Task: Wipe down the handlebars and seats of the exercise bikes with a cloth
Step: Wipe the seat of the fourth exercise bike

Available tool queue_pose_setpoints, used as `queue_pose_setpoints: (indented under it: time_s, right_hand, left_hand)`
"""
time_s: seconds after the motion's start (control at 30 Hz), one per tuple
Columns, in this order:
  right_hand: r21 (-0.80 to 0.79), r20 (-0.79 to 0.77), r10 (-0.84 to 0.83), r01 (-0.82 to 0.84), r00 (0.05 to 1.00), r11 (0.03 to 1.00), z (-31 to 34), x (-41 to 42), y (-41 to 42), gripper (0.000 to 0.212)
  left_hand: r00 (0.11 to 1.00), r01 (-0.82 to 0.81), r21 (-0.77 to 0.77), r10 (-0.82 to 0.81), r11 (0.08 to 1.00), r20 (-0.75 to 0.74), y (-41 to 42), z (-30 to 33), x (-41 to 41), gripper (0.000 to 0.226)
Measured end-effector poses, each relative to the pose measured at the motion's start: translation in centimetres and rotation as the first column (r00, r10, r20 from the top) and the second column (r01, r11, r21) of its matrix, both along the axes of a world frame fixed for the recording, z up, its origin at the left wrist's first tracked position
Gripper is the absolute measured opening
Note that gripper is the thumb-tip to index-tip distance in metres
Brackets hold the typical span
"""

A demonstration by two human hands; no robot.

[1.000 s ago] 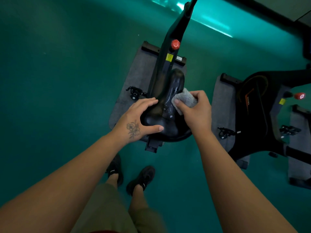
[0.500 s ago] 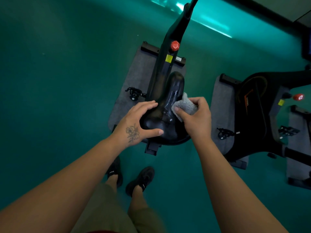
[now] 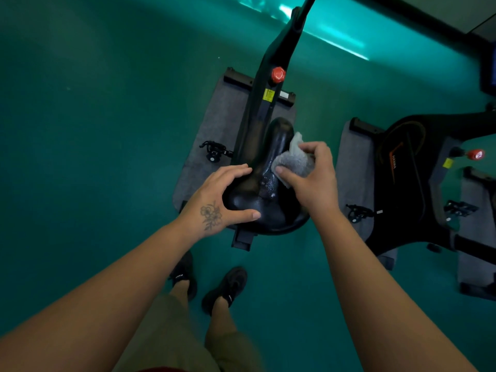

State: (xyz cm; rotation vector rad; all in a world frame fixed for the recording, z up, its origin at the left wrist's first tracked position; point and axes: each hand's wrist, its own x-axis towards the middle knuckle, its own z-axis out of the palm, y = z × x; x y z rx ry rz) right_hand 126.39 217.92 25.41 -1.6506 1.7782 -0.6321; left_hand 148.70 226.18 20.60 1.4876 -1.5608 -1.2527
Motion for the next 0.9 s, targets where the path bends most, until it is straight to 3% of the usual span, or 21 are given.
queue_pose_setpoints:
  time_s: [0.27,0.4,0.6,0.7,0.9]
  right_hand:
    - [-0.283,-0.16,0.15,-0.191,0.976,0.94,0.1,0.9,0.7,0.052]
    - [-0.238,-0.26,0.349,-0.41,0.9,0.881,1.0,0.9,-1.7,0.051]
    - [-0.19,-0.203,0.503,-0.538,0.84,0.821,1.0,-1.3,-1.1,0.044]
    - [-0.217,-0.183,0.516,-0.546,0.837,0.809,0.3,-2.1,0.4,0.042]
    - [-0.308,-0.332,0.42,-0.518,0.844,0.798,0.0,-1.2,0.0,0.039]
  left_hand:
    - [1.0,-0.004,-0.001,0.004,1.0,-0.003,-0.1,0.0,0.2,0.088]
    - [1.0,-0.004,-0.006,0.004,1.0,-0.022,-0.1,-0.2,0.1,0.089]
    - [0.999,-0.014,-0.004,0.014,1.0,-0.04,0.0,-0.5,0.1,0.089]
    - [0.999,-0.017,0.014,0.017,1.0,-0.046,0.1,-0.4,0.1,0.089]
    - [0.998,-0.022,0.031,0.024,0.999,-0.057,0.2,-0.2,0.1,0.088]
